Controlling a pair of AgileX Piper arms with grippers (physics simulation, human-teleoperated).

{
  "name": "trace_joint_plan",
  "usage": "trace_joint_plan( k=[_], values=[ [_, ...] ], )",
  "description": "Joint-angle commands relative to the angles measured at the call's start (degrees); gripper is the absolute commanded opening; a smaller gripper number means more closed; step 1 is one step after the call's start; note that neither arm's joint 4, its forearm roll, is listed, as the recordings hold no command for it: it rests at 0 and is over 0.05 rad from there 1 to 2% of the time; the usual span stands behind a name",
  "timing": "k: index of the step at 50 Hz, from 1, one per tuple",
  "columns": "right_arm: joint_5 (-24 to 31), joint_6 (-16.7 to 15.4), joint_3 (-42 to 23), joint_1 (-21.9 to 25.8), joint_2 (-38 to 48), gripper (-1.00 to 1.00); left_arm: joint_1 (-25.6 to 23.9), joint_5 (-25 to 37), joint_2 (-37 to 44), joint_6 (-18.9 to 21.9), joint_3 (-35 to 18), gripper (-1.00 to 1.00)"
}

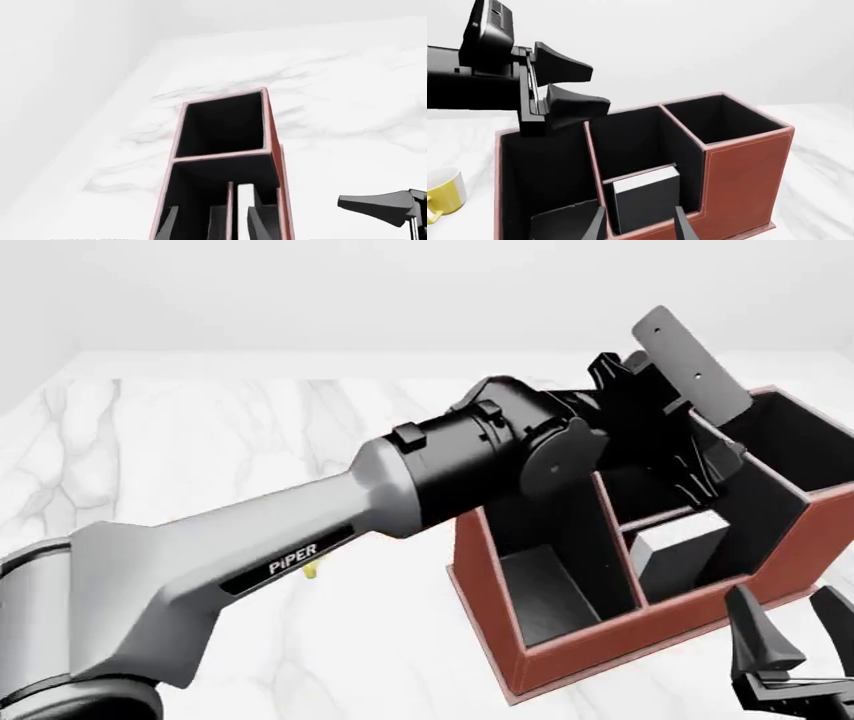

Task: Pick up the book and place it in the back compartment of the caddy.

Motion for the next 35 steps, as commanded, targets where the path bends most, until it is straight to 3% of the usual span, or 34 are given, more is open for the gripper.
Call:
trace_joint_plan(
  k=[1, 14, 17, 23, 35],
  values=[
    [-0.44, -0.20, 0.00, -0.14, 0.39, 1.00, 1.11, -3.95, -12.30, 0.80, 10.94, 1.00],
    [-0.70, -0.27, 0.01, -0.15, 0.71, 1.00, 5.51, -11.08, -25.17, 3.17, 26.72, 1.00],
    [-1.04, -0.18, 0.02, -0.27, 1.13, 1.00, 7.10, -14.46, -28.54, 3.24, 32.52, 1.00],
    [-1.12, -0.19, 0.00, -0.27, 1.19, 1.00, 11.43, -21.23, -34.77, 0.66, 43.83, 1.00],
    [-0.92, -0.30, -0.01, -0.81, 1.13, 1.00, 15.47, -27.16, -48.51, -0.37, 59.83, 1.00]
  ],
)
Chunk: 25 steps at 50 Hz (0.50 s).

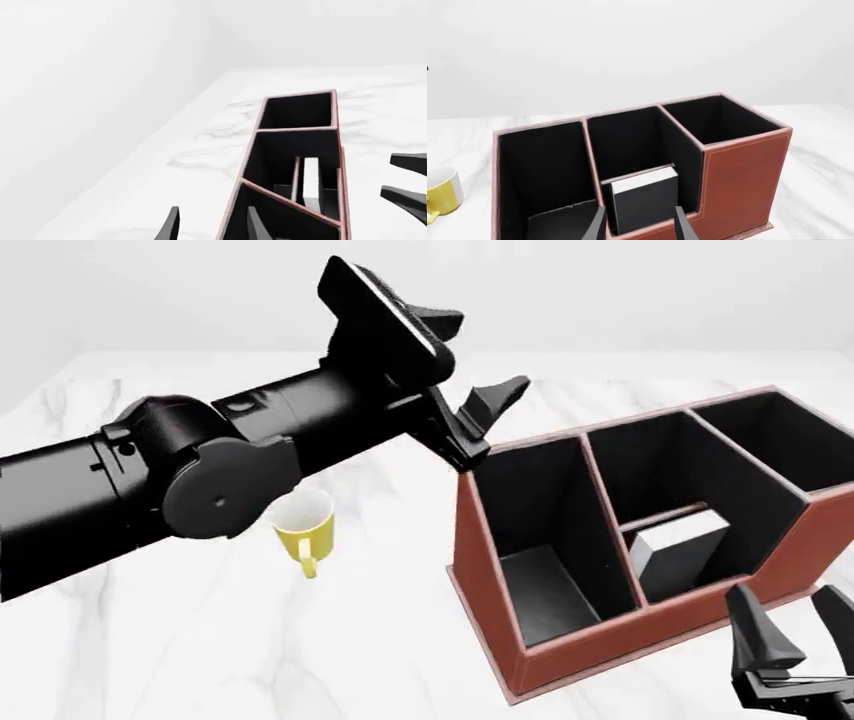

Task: Pick up the book and place it in the back compartment of the caddy.

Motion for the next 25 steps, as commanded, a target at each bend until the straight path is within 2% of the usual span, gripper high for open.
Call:
trace_joint_plan(
  k=[1, 2, 4, 5, 7, 10, 15, 16, 21, 25],
  values=[
    [-1.79, -0.21, 0.01, -0.33, 2.35, 1.00, 4.29, -7.05, -12.84, -1.60, 16.37, 1.00],
    [-1.97, -0.21, 0.01, -0.33, 2.53, 1.00, 4.29, -7.06, -12.85, -1.60, 16.39, 1.00],
    [-5.95, 0.81, -0.09, -0.51, 8.08, 1.00, 5.51, -8.45, -14.73, -2.91, 18.30, 1.00],
    [-4.92, -0.93, -0.49, -1.38, 5.89, 1.00, 5.81, -9.26, -15.23, -3.00, 19.31, 1.00],
    [-3.89, -0.26, -1.95, -1.61, 6.24, 1.00, 6.46, -10.84, -16.28, -4.37, 21.06, 1.00],
    [-1.47, -1.15, -2.77, -1.67, 3.94, 1.00, 7.79, -13.64, -17.77, -5.20, 23.49, 1.00],
    [-2.17, -1.90, -1.69, -1.73, 4.05, 1.00, 8.61, -15.91, -20.77, -8.89, 26.15, 1.00],
    [-2.14, -1.83, -1.64, -1.68, 4.21, 1.00, 8.26, -16.33, -20.86, -8.00, 27.12, 1.00],
    [-1.45, -2.47, -1.79, -1.28, 3.33, 1.00, 9.06, -18.34, -20.83, -8.75, 28.81, 1.00],
    [1.47, -2.85, -5.84, -0.76, 3.20, 1.00, 9.79, -19.05, -21.57, -9.20, 29.74, 1.00]
  ],
)
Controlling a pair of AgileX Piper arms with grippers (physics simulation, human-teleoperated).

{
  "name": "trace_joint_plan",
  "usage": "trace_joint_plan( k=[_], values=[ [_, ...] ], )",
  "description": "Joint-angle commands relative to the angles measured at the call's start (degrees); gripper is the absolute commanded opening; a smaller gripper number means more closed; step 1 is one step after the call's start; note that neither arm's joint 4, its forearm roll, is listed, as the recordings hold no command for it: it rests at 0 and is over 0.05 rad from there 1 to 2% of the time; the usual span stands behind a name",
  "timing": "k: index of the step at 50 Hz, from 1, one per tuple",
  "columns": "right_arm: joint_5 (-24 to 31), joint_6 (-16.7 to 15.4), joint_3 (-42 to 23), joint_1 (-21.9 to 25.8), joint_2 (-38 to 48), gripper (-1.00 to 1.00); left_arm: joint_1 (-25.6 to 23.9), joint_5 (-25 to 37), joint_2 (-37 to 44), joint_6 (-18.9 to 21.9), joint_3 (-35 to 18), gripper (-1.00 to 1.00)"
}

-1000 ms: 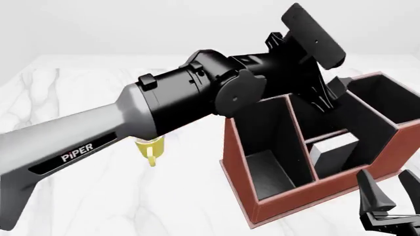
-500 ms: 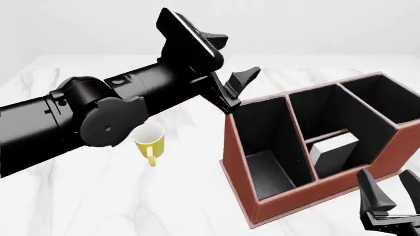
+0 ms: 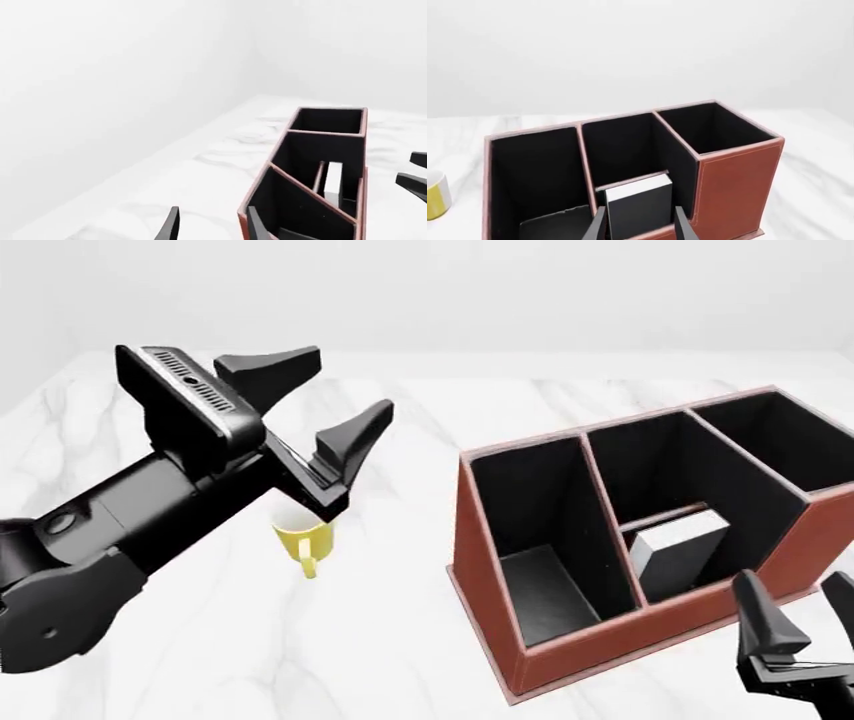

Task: Pick up the book and place it in the back compartment of the caddy.

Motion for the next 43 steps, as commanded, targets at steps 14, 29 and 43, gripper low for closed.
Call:
trace_joint_plan(
  k=[14, 29, 43],
  values=[
    [13.32, -3.21, -25.91, 2.15, -2.57, 1.00, 3.13, -6.36, -3.61, -3.58, 7.10, 1.00],
    [27.00, -1.96, -56.27, 0.62, -3.40, 1.00, 3.17, -8.65, -2.12, -4.45, 8.26, 1.00],
    [36.61, -3.64, -78.93, -2.18, -8.05, 1.00, 2.88, -9.02, -2.41, -4.72, 8.98, 1.00]
  ],
)
